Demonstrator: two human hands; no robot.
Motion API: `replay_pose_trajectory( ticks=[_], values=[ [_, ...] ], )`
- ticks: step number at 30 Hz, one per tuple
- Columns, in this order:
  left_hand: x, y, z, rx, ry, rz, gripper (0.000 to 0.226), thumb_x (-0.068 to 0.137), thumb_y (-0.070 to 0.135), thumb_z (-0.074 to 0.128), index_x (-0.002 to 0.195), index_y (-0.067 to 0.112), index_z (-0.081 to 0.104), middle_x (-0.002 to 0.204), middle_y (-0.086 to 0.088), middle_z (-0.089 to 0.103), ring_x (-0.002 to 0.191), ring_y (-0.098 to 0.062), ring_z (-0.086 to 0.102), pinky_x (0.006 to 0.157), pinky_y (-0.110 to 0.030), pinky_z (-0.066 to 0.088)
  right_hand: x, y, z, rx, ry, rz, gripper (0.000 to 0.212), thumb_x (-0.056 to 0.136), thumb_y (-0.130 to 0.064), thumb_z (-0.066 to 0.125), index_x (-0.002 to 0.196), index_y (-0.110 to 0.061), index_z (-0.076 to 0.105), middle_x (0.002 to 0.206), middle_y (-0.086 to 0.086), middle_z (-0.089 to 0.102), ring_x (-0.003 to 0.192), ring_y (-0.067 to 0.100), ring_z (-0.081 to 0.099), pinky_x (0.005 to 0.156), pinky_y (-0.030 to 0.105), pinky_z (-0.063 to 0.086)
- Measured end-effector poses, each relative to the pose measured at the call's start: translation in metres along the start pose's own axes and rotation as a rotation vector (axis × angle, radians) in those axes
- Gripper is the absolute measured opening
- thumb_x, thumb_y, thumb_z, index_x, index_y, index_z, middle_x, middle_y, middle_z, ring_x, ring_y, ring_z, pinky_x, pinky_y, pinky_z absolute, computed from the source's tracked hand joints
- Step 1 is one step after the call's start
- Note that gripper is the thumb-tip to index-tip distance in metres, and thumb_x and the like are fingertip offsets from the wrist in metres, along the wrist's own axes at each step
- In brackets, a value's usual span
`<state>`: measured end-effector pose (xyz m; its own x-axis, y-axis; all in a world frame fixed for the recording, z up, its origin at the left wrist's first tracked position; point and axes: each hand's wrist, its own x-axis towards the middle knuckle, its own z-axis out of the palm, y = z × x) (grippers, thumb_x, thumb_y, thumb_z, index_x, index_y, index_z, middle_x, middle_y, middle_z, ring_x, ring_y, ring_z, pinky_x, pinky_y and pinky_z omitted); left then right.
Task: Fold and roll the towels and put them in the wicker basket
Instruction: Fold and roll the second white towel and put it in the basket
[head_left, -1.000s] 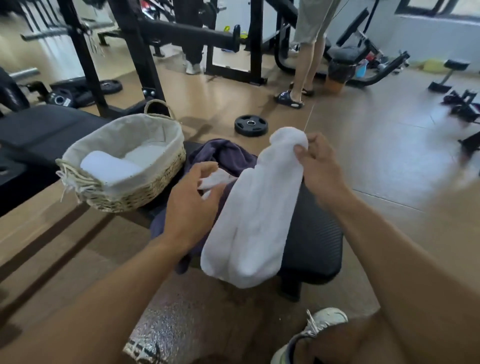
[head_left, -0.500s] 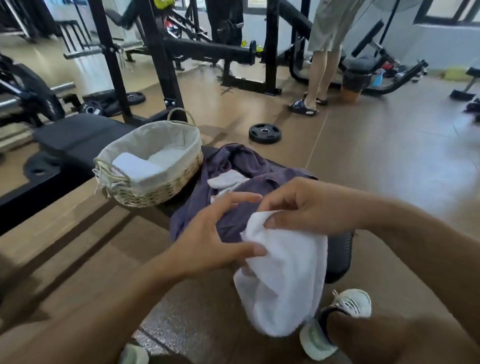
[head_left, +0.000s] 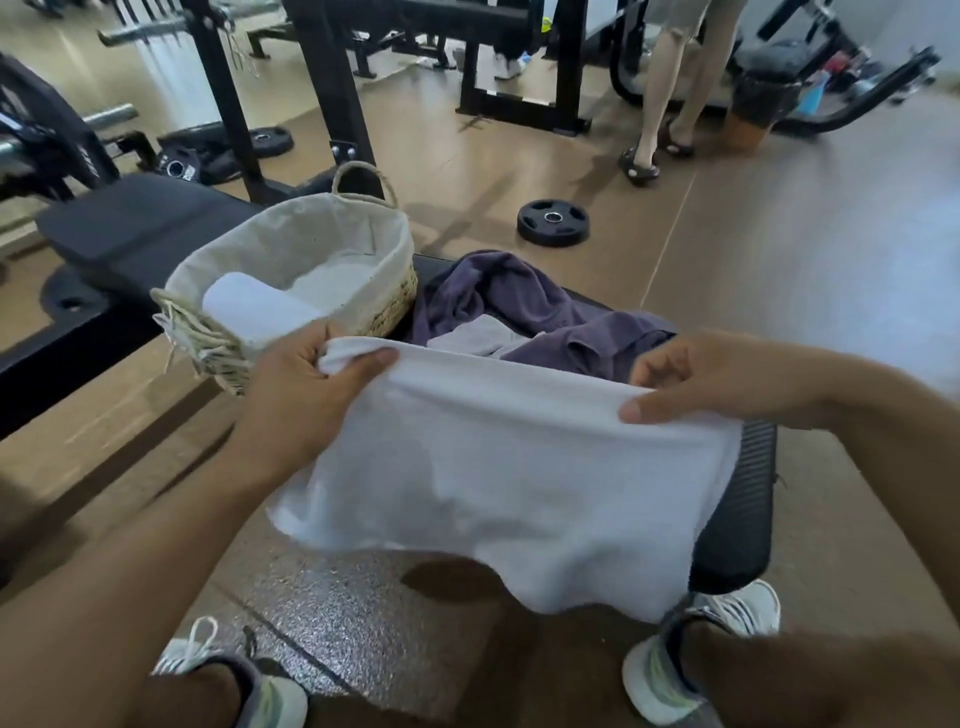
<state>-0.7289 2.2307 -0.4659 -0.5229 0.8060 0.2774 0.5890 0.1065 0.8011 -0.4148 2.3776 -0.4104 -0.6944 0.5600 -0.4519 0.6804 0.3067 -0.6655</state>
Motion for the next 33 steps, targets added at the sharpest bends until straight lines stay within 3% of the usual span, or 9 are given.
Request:
replay_pose_trajectory(
  ticks=[2,5,7,13,17,22,26,30,33],
  values=[
    [0.008,-0.010,-0.004,0.104,-0.063,0.021,0.042,0.082,0.031,0.082,0.068,0.009,0.049,0.059,-0.002,0.047,0.050,-0.006,0.040,0.046,-0.015,0.030,0.002,0.012,-0.005,0.002,0.070,0.062,0.024,0.085,-0.046,0.074,0.080,-0.022,0.075,0.075,-0.003,0.071,0.070,0.006,0.064,0.067,0.023,0.046],
    [0.013,-0.027,-0.006,0.139,-0.211,-0.027,0.029,0.079,0.030,0.085,0.076,0.017,0.058,0.069,0.000,0.063,0.060,-0.005,0.055,0.058,-0.020,0.041,0.019,0.034,-0.006,0.199,0.562,0.081,0.018,0.086,-0.041,0.077,0.077,-0.026,0.075,0.074,-0.008,0.073,0.075,0.013,0.065,0.068,0.027,0.048],
    [0.011,-0.032,-0.005,0.121,-0.250,-0.095,0.020,0.081,0.030,0.083,0.081,0.021,0.065,0.079,-0.001,0.071,0.076,-0.021,0.066,0.064,-0.030,0.046,0.027,0.035,0.000,0.330,0.829,0.109,0.021,0.085,-0.042,0.077,0.082,-0.022,0.075,0.081,-0.005,0.073,0.079,0.016,0.065,0.071,0.029,0.049],
    [0.012,-0.019,0.000,-0.127,0.014,-0.237,0.016,0.084,0.036,0.080,0.081,0.022,0.074,0.078,0.004,0.073,0.073,-0.014,0.067,0.067,-0.036,0.053,0.031,-0.009,0.002,0.444,1.109,0.099,0.016,0.091,-0.036,0.070,0.086,-0.021,0.067,0.077,-0.008,0.060,0.070,0.008,0.053,0.057,0.021,0.040],
    [0.006,-0.009,0.017,-0.241,0.135,-0.292,0.022,0.088,0.042,0.074,0.076,0.024,0.071,0.072,0.006,0.071,0.066,-0.008,0.061,0.066,-0.033,0.049,0.045,-0.029,0.043,0.487,0.868,0.034,0.020,0.089,-0.035,0.071,0.083,-0.016,0.069,0.077,0.000,0.068,0.072,0.013,0.059,0.065,0.029,0.046],
    [-0.023,0.016,0.043,-0.301,-0.100,-0.132,0.007,0.094,0.025,0.071,0.096,0.023,0.077,0.089,0.013,0.078,0.081,0.004,0.069,0.069,-0.015,0.052,0.056,-0.060,0.084,0.521,0.528,-0.103,0.004,0.094,-0.027,0.071,0.095,-0.025,0.074,0.087,-0.002,0.078,0.072,0.008,0.069,0.070,0.030,0.054],
    [-0.033,0.019,0.051,-0.478,-0.148,-0.226,0.016,0.096,0.018,0.067,0.109,0.022,0.077,0.098,0.011,0.079,0.092,0.001,0.071,0.073,-0.013,0.051,0.060,-0.064,0.097,0.485,0.328,-0.175,0.040,0.094,-0.007,0.068,0.129,-0.025,0.064,0.106,-0.009,0.076,0.083,-0.003,0.070,0.075,0.015,0.056],
    [-0.035,0.016,0.049,-0.563,-0.173,-0.294,0.023,0.087,0.013,0.077,0.108,0.020,0.076,0.097,0.006,0.080,0.089,-0.005,0.074,0.070,-0.016,0.053,0.057,-0.059,0.095,0.333,0.264,-0.220,0.066,0.089,-0.010,0.075,0.148,-0.027,0.051,0.126,-0.020,0.066,0.108,0.004,0.069,0.100,0.038,0.055],
    [-0.036,0.012,0.052,-0.513,-0.055,-0.311,0.020,0.083,0.009,0.081,0.100,0.019,0.077,0.090,0.005,0.080,0.079,-0.003,0.071,0.067,-0.018,0.053,0.055,-0.058,0.097,0.280,0.243,-0.212,0.070,0.084,-0.013,0.080,0.143,-0.038,0.051,0.118,-0.018,0.064,0.094,0.013,0.073,0.095,0.041,0.058]
  ],
)
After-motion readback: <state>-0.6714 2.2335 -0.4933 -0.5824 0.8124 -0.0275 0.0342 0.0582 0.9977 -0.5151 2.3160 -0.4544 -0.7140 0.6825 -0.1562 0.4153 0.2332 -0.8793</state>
